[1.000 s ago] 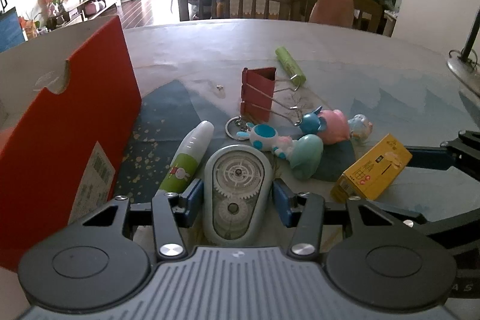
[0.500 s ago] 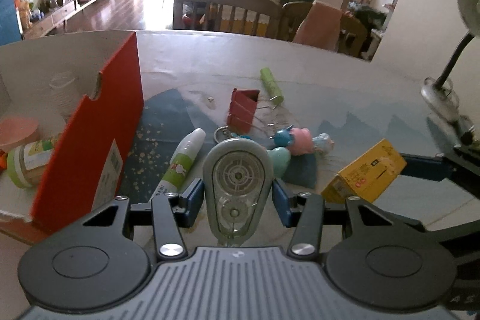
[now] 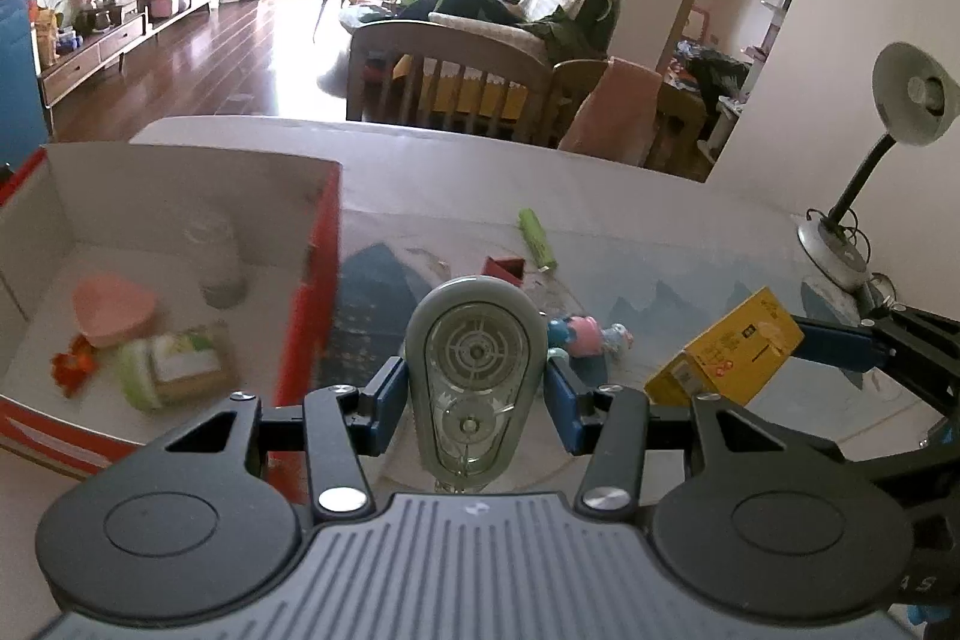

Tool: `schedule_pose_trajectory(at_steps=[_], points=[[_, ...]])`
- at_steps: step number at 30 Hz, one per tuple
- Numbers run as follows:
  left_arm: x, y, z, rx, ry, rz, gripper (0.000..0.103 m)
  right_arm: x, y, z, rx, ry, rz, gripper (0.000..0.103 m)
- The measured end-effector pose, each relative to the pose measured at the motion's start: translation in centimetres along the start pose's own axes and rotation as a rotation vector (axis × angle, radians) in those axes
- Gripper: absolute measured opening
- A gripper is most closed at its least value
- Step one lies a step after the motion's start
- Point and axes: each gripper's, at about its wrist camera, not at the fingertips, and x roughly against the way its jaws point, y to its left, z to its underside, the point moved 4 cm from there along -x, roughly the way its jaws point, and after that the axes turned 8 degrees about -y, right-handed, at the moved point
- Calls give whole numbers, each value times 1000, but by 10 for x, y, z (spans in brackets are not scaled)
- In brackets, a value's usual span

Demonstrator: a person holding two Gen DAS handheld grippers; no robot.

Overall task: Organize rigid objects
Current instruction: 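Carry the tape dispenser in left tool and yellow box in right tool over the box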

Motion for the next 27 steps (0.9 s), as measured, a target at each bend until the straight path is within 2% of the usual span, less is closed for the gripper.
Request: schedule_pose_trajectory(at_steps=[11,27], points=[[34,49,-33,22,-4,26,49,-7,50,-43,-6,-23,-30,69],[55,148,-57,18,17,-49,49,-56,127,-72,21,-10,-84,69]])
